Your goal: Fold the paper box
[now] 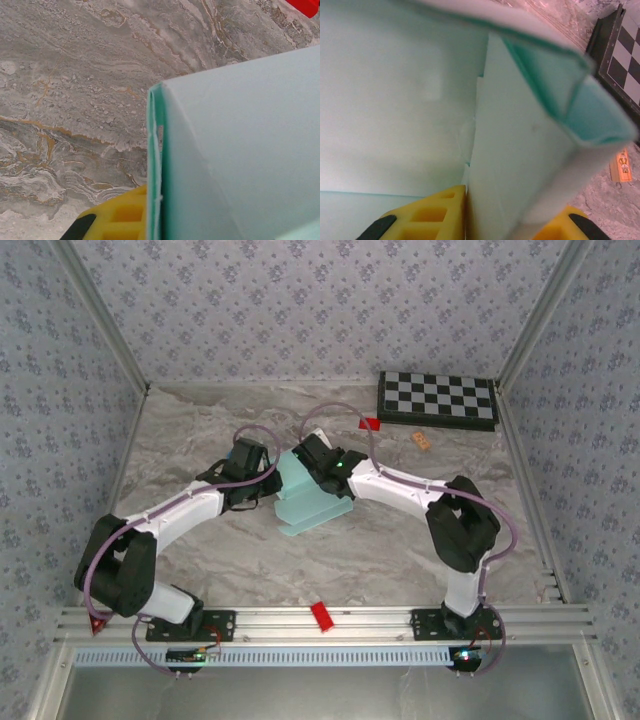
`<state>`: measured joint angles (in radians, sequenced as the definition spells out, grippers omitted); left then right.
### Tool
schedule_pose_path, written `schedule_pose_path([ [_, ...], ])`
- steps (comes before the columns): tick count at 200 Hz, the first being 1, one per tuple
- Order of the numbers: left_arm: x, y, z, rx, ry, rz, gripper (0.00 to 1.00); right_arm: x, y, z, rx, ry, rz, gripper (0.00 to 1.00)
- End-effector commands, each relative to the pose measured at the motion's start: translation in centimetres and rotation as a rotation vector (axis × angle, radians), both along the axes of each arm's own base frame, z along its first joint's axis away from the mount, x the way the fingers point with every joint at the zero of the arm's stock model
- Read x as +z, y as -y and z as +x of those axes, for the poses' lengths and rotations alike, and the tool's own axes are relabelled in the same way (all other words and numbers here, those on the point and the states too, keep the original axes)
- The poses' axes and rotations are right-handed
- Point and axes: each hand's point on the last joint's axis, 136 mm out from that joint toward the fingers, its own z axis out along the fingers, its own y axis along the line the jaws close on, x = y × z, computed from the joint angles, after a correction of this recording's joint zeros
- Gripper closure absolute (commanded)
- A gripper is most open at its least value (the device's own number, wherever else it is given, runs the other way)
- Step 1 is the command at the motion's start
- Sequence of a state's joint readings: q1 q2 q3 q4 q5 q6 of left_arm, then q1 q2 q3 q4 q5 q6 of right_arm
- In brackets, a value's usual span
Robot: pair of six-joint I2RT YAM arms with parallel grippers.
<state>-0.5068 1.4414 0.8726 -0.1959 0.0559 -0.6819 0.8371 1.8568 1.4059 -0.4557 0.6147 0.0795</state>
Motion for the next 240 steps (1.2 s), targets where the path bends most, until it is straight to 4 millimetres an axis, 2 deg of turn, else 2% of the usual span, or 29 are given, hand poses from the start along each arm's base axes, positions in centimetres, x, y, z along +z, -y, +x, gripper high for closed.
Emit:
schedule_pose_path([
  [1,1.4,-0.4,0.2,0.024,0.022,-0.002,1.00,-0.1,3.8,0.6,-0.126,0.025,-0.154,0.80],
  [62,1.3,-0.5,0.2,0.027,0.017,0.003,1.00,-0.4,4.8,0.6,-0.182,0.016,-0.208,0.87],
  [160,1.4,-0.1,0.5,0.011,0.017,-0.008,1.00,-0.1,1.2,0.6,-0.078,-0.025,-0.005,0.83],
  [240,1.5,0.0,0.5,0.007,0.019,-0.011,1.00,-0.7,0.7,0.5,-0.058,-0.078,0.119,0.77],
])
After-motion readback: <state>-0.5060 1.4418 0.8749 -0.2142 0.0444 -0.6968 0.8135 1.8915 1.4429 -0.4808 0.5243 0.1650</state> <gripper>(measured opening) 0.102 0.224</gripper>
